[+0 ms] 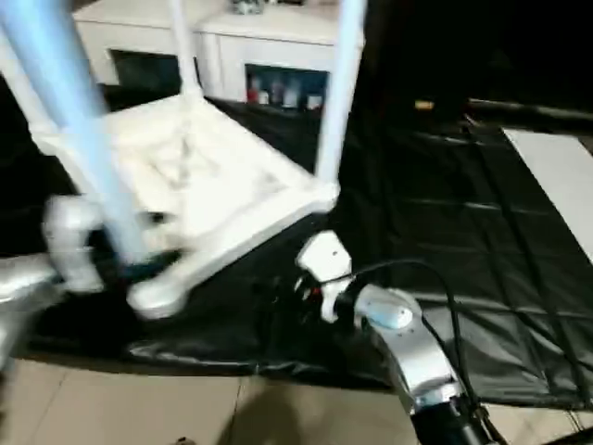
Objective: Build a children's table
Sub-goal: Rotate table base
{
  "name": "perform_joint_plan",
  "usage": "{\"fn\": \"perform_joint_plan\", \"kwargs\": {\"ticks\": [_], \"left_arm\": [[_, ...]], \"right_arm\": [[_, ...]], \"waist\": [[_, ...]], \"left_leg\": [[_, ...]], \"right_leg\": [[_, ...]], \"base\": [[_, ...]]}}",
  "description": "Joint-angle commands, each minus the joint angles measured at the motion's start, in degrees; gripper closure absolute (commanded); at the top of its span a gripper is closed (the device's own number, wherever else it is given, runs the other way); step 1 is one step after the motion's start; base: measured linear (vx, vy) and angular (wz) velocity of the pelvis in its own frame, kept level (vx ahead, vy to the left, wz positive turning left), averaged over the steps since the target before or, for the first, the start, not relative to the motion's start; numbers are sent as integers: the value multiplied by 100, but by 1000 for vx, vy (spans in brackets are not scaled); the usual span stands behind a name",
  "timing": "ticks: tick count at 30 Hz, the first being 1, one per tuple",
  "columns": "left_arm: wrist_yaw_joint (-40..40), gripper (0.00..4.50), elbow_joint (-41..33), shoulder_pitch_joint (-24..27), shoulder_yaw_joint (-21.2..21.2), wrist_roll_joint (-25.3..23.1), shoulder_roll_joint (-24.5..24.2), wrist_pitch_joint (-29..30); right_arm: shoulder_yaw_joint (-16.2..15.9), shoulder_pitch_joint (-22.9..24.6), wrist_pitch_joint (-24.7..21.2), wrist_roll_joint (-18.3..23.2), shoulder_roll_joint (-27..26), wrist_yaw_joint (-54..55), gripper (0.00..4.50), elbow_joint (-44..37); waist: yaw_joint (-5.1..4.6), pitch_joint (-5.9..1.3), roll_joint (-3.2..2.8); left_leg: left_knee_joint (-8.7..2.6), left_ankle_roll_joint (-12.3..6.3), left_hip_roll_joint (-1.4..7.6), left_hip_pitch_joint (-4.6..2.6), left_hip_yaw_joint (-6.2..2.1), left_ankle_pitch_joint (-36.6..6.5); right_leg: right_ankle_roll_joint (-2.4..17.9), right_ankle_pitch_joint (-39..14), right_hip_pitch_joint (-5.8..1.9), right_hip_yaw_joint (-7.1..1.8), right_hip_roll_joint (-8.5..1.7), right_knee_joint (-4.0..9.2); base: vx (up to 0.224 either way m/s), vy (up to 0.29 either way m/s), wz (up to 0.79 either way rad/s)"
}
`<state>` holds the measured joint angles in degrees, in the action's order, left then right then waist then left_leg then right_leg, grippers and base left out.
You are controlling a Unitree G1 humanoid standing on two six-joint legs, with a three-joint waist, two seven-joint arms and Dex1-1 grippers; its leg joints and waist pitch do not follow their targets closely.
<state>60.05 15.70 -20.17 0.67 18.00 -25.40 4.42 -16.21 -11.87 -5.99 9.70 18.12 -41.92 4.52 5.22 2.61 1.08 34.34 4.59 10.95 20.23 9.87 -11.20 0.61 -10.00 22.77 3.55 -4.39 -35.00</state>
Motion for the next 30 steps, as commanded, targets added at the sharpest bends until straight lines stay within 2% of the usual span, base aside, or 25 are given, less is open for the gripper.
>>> {"fn": "perform_joint_plan", "kwargs": {"ticks": [1,3,6,7,8,9,10,11,13,14,18,19,22,23,24,26,28,29,30], "left_arm": [[-110,45,44,-322,-321,-145,225,-48],[-384,45,447,-828,-593,-452,726,-238],[-548,45,757,-1147,-729,-624,1063,-340],[-811,45,1057,-1376,-883,-921,1267,-545],[-1034,45,1280,-1535,-1003,-1152,1413,-675],[-1502,45,1698,-1804,-1205,-1567,1650,-998],[-1682,45,1848,-1897,-1262,-1691,1746,-1105],[-1766,45,1925,-1942,-1284,-1734,1807,-1161],[-1793,45,2083,-2027,-1341,-1732,1909,-1235],[-1792,45,2083,-2027,-1341,-1731,1909,-1235],[-1262,45,2062,-1980,-1378,-1671,1643,-1317],[-725,45,1958,-1898,-1374,-1552,1369,-1207],[51,45,1702,-1768,-1412,-1367,939,-884],[230,45,1631,-1739,-1430,-1325,819,-804],[639,45,1551,-1729,-1549,-1358,458,-748],[862,45,1644,-1811,-1570,-1395,216,-754],[917,45,1884,-1972,-1521,-1459,81,-809],[899,45,2072,-2079,-1515,-1547,34,-880],[669,45,2478,-2290,-1603,-1868,-26,-1071]], "right_arm": [[41,35,-68,31,81,-51,36,-108],[140,29,-59,-58,75,113,36,-32],[207,10,-18,-139,62,234,36,29],[270,-8,-2,-169,47,317,36,56],[327,-22,-1,-176,34,384,36,77],[422,-56,3,-187,30,497,36,104],[457,-75,14,-199,33,544,36,121],[479,-88,13,-201,37,565,36,129],[535,-109,-4,-194,79,595,36,118],[535,-109,-4,-194,79,595,36,117],[559,-46,-15,-167,167,542,36,9],[558,5,-26,-171,223,463,36,-35],[562,47,-37,-163,277,377,36,-74],[567,51,-39,-152,282,362,36,-81],[548,44,-46,-132,299,319,36,-86],[507,27,-38,-138,310,291,36,-73],[461,2,-27,-156,303,278,36,-53],[433,-13,-18,-171,295,267,36,-45],[389,-41,-18,-180,273,237,36,-37]], "waist": [[-15,-311,-115],[0,-309,-87],[22,-312,-57],[23,-325,-73],[-5,-310,-50],[-3,-345,-38],[-15,-331,-52],[-10,-336,-37],[-4,-357,-69],[-3,-363,-55],[-11,-397,-93],[-11,-389,-109],[-6,-372,-153],[-9,-365,-165],[-17,-365,-180],[-32,-342,-180],[-20,-335,-190],[-15,-332,-167],[3,-330,-170]], "left_leg": [[-502,96,214,-64,-61,-1739],[-495,75,204,-47,-58,-1715],[-483,50,190,-22,-64,-1597],[-484,36,191,22,-86,-1489],[-476,-3,173,30,-64,-1500],[-460,-2,179,8,-81,-1431],[-446,-34,158,28,-71,-1398],[-447,-57,155,34,-76,-1377],[-433,-124,163,62,-83,-1191],[-431,-144,167,67,-87,-1157],[-386,-300,170,66,-72,-862],[-386,-342,175,66,-66,-821],[-404,-321,201,35,-60,-945],[-410,-312,202,31,-57,-984],[-422,-265,213,15,-66,-1054],[-444,-191,213,7,-58,-1239],[-444,-143,201,-22,-45,-1370],[-449,-135,200,-19,-47,-1391],[-448,-110,194,-22,-48,-1397]], "right_leg": [[1014,-1409,-218,-291,-340,426],[988,-1460,-228,-285,-343,439],[860,-1650,-249,-282,-367,473],[848,-1581,-288,-274,-383,453],[778,-1622,-260,-273,-340,500],[764,-1526,-288,-265,-359,460],[700,-1519,-278,-261,-333,492],[678,-1517,-299,-257,-340,492],[788,-1242,-322,-247,-351,457],[815,-1193,-329,-244,-359,451],[1072,-665,-318,-244,-347,387],[1147,-573,-308,-242,-342,376],[1267,-667,-291,-246,-358,359],[1281,-700,-277,-249,-354,366],[1312,-692,-273,-249,-353,353],[1302,-834,-264,-251,-348,364],[1280,-981,-239,-257,-342,383],[1259,-1026,-246,-256,-345,392],[1223,-1100,-246,-258,-357,397]], "base": [[0,0,0],[0,0,0],[0,0,0],[0,0,0],[0,0,0],[0,0,0],[0,0,0],[0,0,0],[0,0,0],[0,0,0],[0,0,0],[0,0,0],[0,0,0],[0,0,0],[0,0,0],[0,0,0],[0,0,0],[0,0,0],[0,0,0]]}}
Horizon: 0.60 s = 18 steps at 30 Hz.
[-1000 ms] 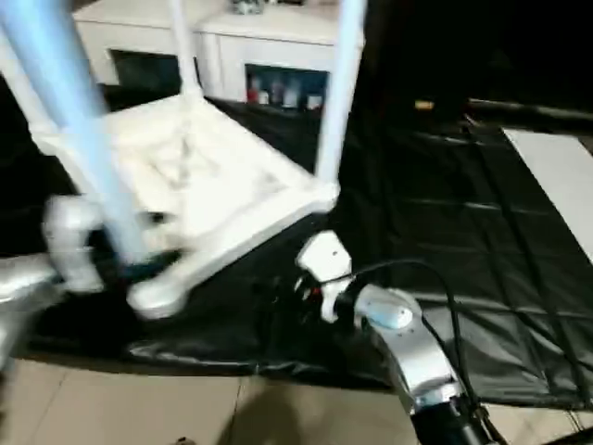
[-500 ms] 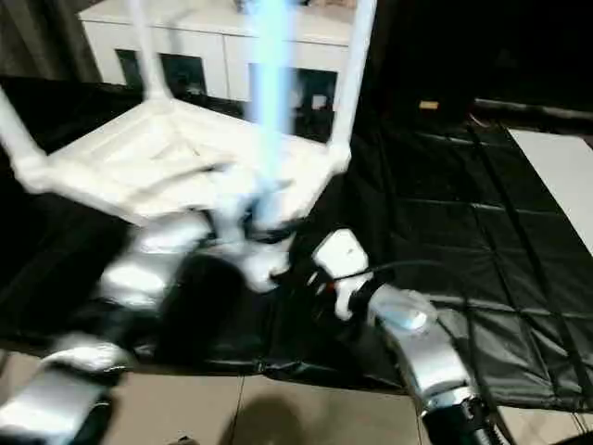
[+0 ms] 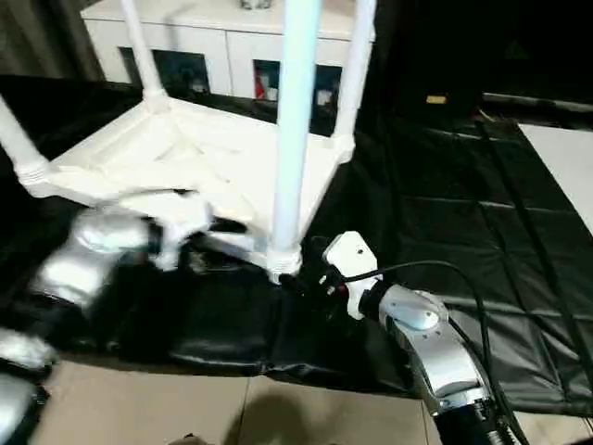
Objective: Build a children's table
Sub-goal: Rotate table base
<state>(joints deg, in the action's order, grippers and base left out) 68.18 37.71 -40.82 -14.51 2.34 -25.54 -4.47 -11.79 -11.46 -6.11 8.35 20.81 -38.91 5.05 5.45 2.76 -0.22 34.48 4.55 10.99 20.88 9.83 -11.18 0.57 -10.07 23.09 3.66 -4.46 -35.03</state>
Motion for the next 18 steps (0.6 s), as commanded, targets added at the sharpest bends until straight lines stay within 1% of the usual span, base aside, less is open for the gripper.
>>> {"fn": "perform_joint_plan", "kwargs": {"ticks": [1,2,3,4,5,6,7,8,10,12,14,15,17,18], "left_arm": [[-144,45,278,-225,-86,-303,-12,-181],[-258,45,526,-349,-190,-516,-42,-239],[-408,45,890,-517,-348,-801,-63,-359],[-408,45,890,-517,-348,-801,-63,-359],[-530,45,1094,-615,-439,-920,-46,-385],[-580,45,1162,-648,-465,-954,-34,-413],[-718,45,1343,-736,-524,-1032,28,-471],[-766,45,1422,-769,-567,-1078,74,-529],[-783,45,1525,-808,-592,-1146,116,-624],[-859,45,1811,-925,-749,-1396,251,-744],[-928,45,1973,-987,-809,-1490,343,-714],[-1036,45,2166,-1057,-983,-1717,379,-764],[-1074,45,2302,-1105,-1086,-1840,401,-771],[-1089,45,2372,-1131,-1147,-1905,408,-786]], "right_arm": [[-53,-82,-6,-45,4,-64,36,-90],[-84,-102,-10,-46,-9,-89,36,-93],[-134,-142,-13,-50,-28,-131,36,-91],[-134,-142,-13,-50,-28,-131,36,-91],[-161,-178,4,-81,-34,-148,36,-83],[-165,-188,2,-87,-38,-152,36,-82],[-172,-209,-5,-97,-50,-158,36,-82],[-180,-213,-4,-101,-53,-167,36,-82],[-186,-215,-2,-110,-59,-179,36,-80],[-216,-244,19,-173,-95,-133,36,-57],[-228,-274,13,-179,-148,-79,36,-50],[-248,-290,4,-171,-191,-58,36,-58],[-264,-294,3,-176,-204,-51,36,-64],[-274,-294,1,-182,-209,-46,36,-70]], "waist": [[-18,-346,-32],[-16,-345,-31],[-15,-341,-48],[-27,-346,-34],[-25,-348,-34],[-30,-351,-27],[-31,-362,-71],[-30,-382,-49],[-18,-381,-51],[-17,-388,-55],[-12,-387,-46],[-8,-382,-52],[-15,-375,-43],[-20,-367,-52]], "left_leg": [[-462,-92,187,-83,-47,-1395],[-470,-75,195,-67,-61,-1370],[-472,-64,185,-72,-59,-1387],[-476,-42,181,-55,-71,-1378],[-474,-41,190,-51,-69,-1331],[-473,-36,189,-39,-75,-1295],[-461,-39,183,-32,-74,-1207],[-444,-58,185,-45,-69,-1137],[-438,-110,193,-28,-69,-1036],[-425,-145,183,-32,-62,-975],[-427,-164,184,-22,-67,-981],[-431,-166,189,-28,-69,-1012],[-434,-160,183,-26,-70,-1069],[-448,-143,192,-14,-81,-1108]], "right_leg": [[1166,-1151,-286,-267,-349,409],[1152,-1156,-304,-268,-370,395],[1069,-1279,-290,-264,-358,423],[1013,-1313,-313,-268,-371,418],[1023,-1269,-308,-269,-379,422],[1028,-1224,-319,-268,-380,409],[1067,-1052,-317,-269,-371,396],[1139,-862,-324,-267,-373,377],[1252,-627,-330,-264,-375,356],[1298,-470,-330,-261,-365,350],[1318,-442,-349,-260,-378,341],[1324,-513,-343,-260,-388,354],[1282,-619,-349,-263,-384,371],[1265,-729,-360,-260,-397,378]], "base": [[0,0,0],[0,0,0],[0,0,0],[0,0,0],[0,0,0],[0,0,0],[0,0,0],[0,0,0],[0,0,0],[0,0,0],[0,0,0],[0,0,0],[0,0,0],[0,0,0]]}}
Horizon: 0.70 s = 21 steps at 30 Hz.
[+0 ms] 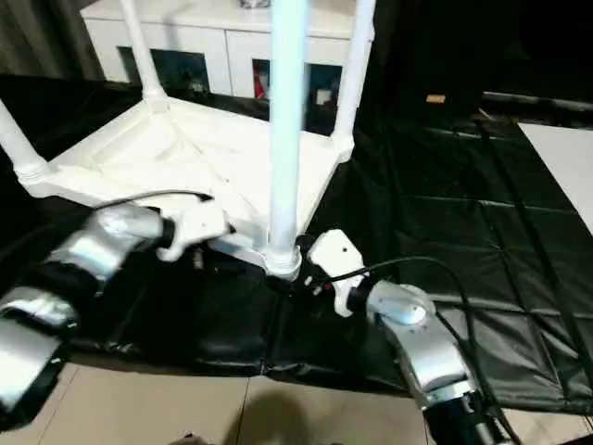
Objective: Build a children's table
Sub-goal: Rotate table base
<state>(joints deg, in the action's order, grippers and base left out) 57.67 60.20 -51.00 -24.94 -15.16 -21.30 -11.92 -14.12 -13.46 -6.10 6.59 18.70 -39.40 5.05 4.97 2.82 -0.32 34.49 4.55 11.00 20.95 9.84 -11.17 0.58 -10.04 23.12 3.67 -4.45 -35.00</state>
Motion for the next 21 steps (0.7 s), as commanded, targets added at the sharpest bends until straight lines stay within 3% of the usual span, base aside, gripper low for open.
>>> {"fn": "perform_joint_plan", "kwargs": {"ticks": [1,6,9,10,16,21], "left_arm": [[-60,45,199,-147,-141,-204,3,-78],[22,45,625,-374,-269,-434,134,-224],[121,73,745,-441,-365,-539,167,-281],[177,84,758,-455,-398,-565,170,-293],[1388,126,726,-533,-350,-366,232,-105],[1692,161,632,-536,-310,-294,241,-45]], "right_arm": [[-48,-93,-4,-5,0,0,36,-78],[-60,-83,-21,-44,-37,-48,36,-97],[-69,-76,-25,-64,-46,-49,36,-108],[-74,-75,-27,-71,-44,-46,36,-115],[-68,-58,-76,-155,-22,23,36,-49],[-68,-78,-33,-221,-34,58,36,34]], "waist": [[28,-375,-45],[43,-375,-51],[34,-365,-41],[43,-366,-75],[43,-374,-52],[48,-374,-53]], "left_leg": [[-443,-138,188,-40,-76,-1160],[-439,-153,186,-49,-76,-1144],[-451,-151,187,-35,-81,-1193],[-450,-141,188,-47,-83,-1241],[-450,-167,201,-51,-75,-1131],[-446,-230,204,-55,-69,-1097]], "right_leg": [[1250,-827,-346,-264,-394,394],[1284,-798,-344,-264,-392,398],[1301,-783,-354,-264,-393,402],[1306,-868,-350,-266,-403,408],[1460,-580,-354,-272,-407,376],[1549,-427,-360,-270,-416,361]], "base": [[0,0,0],[0,0,0],[0,0,0],[0,0,0],[0,0,0],[0,0,0]]}}
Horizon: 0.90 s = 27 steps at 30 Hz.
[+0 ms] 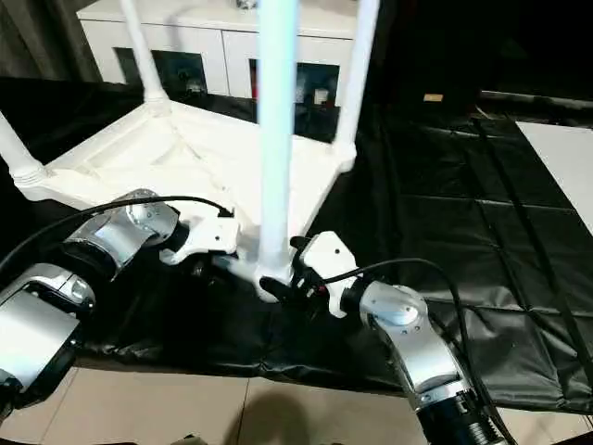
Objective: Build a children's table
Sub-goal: Rotate table base
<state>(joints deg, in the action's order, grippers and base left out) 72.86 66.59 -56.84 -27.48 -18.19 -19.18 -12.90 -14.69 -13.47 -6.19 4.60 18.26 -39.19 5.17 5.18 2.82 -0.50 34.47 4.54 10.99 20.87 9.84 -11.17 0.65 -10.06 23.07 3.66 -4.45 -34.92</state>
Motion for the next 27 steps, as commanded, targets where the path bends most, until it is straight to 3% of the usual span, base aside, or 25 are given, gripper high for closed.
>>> {"fn": "perform_joint_plan", "kwargs": {"ticks": [1,8,11,13,14,17,22,27], "left_arm": [[215,161,-36,54,-47,16,24,73],[626,222,-419,250,-42,48,-141,352],[848,248,-1001,601,-36,122,-335,556],[812,261,-1139,694,-16,158,-371,579],[782,263,-1164,715,-2,173,-372,569],[651,300,-1309,804,48,174,-397,609],[636,316,-1705,978,38,142,-518,815],[666,352,-2169,1144,178,347,-541,1071]], "right_arm": [[-8,-87,-21,-27,6,40,36,33],[46,-145,26,-83,10,116,36,142],[177,-170,58,-185,48,262,36,276],[215,-182,64,-195,69,303,36,314],[227,-186,67,-197,78,311,36,323],[249,-219,89,-194,110,321,36,376],[289,-317,156,-259,127,433,36,532],[397,-419,145,-368,117,739,36,728]], "waist": [[27,-374,-25],[9,-362,-31],[-2,-362,-45],[-25,-353,-48],[-31,-352,-11],[-57,-335,-11],[-118,-329,-17],[-171,-345,-22]], "left_leg": [[-441,-233,206,-45,-69,-1121],[-460,-224,217,-42,-73,-1158],[-471,-198,230,-42,-78,-1207],[-477,-173,223,-41,-74,-1284],[-480,-172,226,-44,-71,-1306],[-487,-162,213,-36,-73,-1362],[-500,-140,220,-22,-84,-1398],[-487,-168,210,-5,-82,-1257]], "right_leg": [[1541,-456,-359,-272,-417,355],[1510,-608,-352,-274,-415,367],[1524,-604,-350,-275,-419,356],[1507,-699,-341,-274,-409,368],[1495,-748,-343,-276,-413,377],[1391,-1074,-335,-280,-413,410],[1337,-1264,-325,-276,-414,416],[1375,-1046,-334,-275,-402,397]], "base": [[0,0,0],[0,0,0],[0,0,0],[0,0,0],[0,0,0],[0,0,0],[0,0,0],[0,0,0]]}}
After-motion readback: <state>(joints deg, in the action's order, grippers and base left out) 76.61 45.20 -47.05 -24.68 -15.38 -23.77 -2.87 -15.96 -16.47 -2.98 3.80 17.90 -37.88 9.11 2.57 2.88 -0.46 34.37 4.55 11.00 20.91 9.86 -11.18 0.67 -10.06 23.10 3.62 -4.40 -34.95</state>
